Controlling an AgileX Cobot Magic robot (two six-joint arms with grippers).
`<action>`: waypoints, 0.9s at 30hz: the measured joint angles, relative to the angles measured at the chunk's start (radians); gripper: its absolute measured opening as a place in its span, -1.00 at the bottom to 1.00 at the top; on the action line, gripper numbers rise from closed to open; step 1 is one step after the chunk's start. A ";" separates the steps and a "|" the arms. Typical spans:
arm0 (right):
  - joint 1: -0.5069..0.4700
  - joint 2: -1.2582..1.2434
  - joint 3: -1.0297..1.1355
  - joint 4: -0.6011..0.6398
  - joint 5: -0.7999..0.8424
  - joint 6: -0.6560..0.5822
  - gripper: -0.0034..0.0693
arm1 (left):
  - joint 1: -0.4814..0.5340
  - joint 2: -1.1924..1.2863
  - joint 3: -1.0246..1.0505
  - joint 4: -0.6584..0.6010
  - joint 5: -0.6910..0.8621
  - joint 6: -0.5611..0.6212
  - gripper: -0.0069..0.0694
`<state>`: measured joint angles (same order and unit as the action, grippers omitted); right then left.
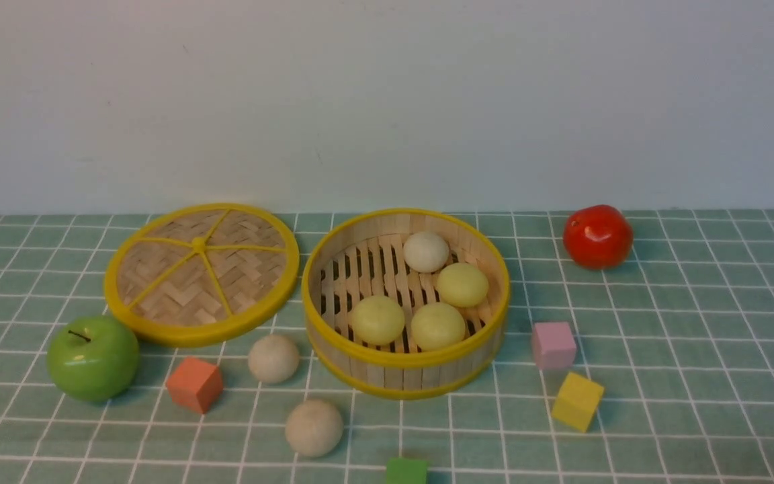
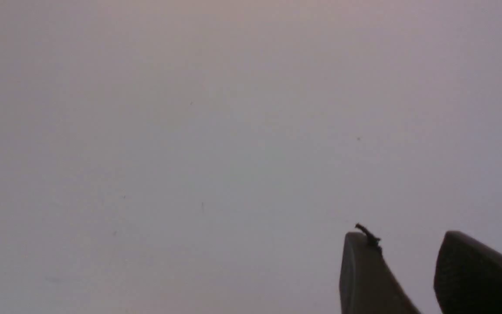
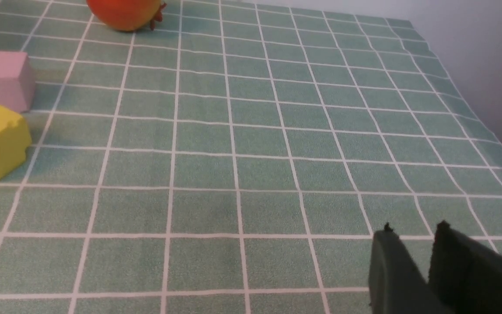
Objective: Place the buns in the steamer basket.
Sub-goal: Use the left arm to grab a steamed stuffed bun
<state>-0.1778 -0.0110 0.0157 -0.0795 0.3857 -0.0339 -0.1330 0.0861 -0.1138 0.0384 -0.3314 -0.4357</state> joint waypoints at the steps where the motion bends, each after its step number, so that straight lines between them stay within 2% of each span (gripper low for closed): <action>1: 0.000 0.000 0.000 0.000 0.000 0.000 -0.49 | 0.000 0.034 -0.042 -0.002 0.013 -0.012 -0.19; 6: 0.000 0.000 0.000 0.000 0.000 0.000 -0.47 | 0.000 0.268 -0.262 -0.006 0.231 -0.077 -0.19; 11: 0.000 0.000 0.000 0.000 0.000 0.000 -0.47 | 0.000 0.482 -0.305 0.014 0.461 -0.091 -0.19; 16: 0.000 0.000 0.000 0.001 0.000 -0.001 -0.46 | 0.000 0.619 -0.305 0.001 0.502 -0.135 -0.19; 20: 0.000 0.000 0.000 0.001 0.000 -0.001 -0.44 | 0.000 0.767 -0.316 -0.064 0.509 -0.176 -0.19; 24: 0.000 0.000 0.000 0.001 0.000 -0.001 -0.43 | 0.000 0.904 -0.403 -0.078 0.620 -0.174 -0.19; 26: 0.000 0.000 0.000 0.001 0.000 -0.001 -0.42 | 0.000 0.982 -0.483 -0.080 0.737 -0.135 -0.19; 27: 0.000 0.000 0.000 0.001 0.000 -0.001 -0.42 | 0.000 0.996 -0.499 -0.082 0.746 -0.124 -0.19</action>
<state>-0.1778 -0.0110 0.0157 -0.0783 0.3857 -0.0347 -0.1330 1.0817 -0.6126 -0.0433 0.4150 -0.5592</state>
